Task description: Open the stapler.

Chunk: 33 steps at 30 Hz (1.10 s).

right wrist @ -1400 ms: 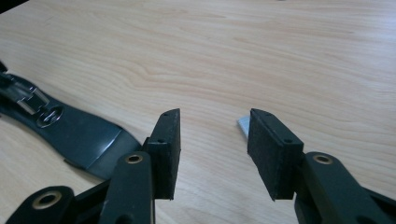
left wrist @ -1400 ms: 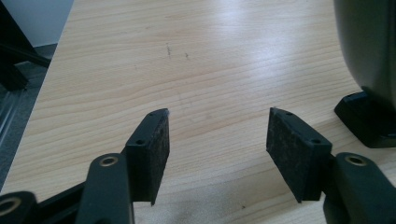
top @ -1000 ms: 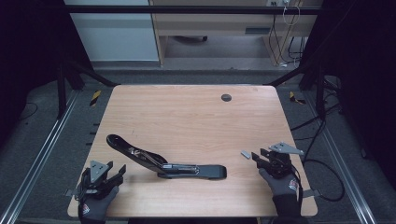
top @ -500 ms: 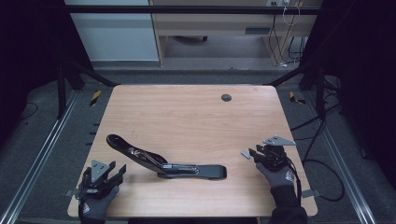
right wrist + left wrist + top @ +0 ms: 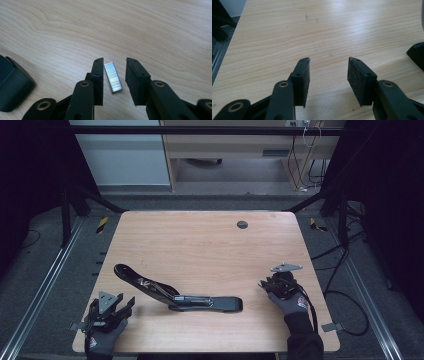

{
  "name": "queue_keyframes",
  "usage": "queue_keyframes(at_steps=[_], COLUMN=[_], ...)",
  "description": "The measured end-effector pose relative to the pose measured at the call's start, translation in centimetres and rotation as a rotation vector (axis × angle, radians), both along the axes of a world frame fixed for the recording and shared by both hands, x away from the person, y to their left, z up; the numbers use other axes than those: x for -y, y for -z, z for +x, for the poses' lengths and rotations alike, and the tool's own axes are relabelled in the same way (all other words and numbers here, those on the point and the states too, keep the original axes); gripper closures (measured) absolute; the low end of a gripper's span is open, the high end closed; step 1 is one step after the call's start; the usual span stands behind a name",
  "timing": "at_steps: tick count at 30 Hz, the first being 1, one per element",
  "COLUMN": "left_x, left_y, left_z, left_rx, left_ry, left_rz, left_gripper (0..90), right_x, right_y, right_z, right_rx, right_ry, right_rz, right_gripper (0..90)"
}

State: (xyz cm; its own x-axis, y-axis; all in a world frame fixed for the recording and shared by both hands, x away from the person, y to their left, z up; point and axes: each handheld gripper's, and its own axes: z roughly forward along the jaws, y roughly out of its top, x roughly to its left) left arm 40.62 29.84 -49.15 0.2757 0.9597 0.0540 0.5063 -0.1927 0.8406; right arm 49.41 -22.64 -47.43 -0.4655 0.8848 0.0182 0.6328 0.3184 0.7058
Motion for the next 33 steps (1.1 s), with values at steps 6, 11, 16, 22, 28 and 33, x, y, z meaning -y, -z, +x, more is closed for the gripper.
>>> queue_keyframes(at_steps=[6,11,16,22,28,33], left_x=[0.2,0.3,0.3,0.3,0.2,0.2], left_y=[0.1,0.1,0.1,0.1,0.1,0.2], left_z=[0.0,0.1,0.1,0.1,0.0,0.1], left_rx=[-0.005,-0.011,-0.009,-0.010,-0.008,-0.013], left_ry=[0.008,0.023,0.020,0.019,0.018,0.014], left_rz=[0.003,0.014,0.015,0.019,0.020,0.017], left_gripper=[52.1,52.1,52.1,52.2,52.3,52.2], right_x=[-0.2,-0.6,-0.4,-0.4,-0.4,-0.4], right_y=[0.5,0.9,1.1,1.2,1.2,1.3], right_z=[0.3,0.5,0.8,0.7,0.8,0.8], right_rx=[-0.033,-0.037,-0.034,-0.043,-0.043,-0.053], right_ry=[-0.018,-0.037,-0.030,-0.027,-0.022,-0.016], right_rz=[-0.013,-0.037,-0.042,-0.059,-0.065,-0.072], right_gripper=[68.8,69.6,71.3,77.3,77.8,78.0])
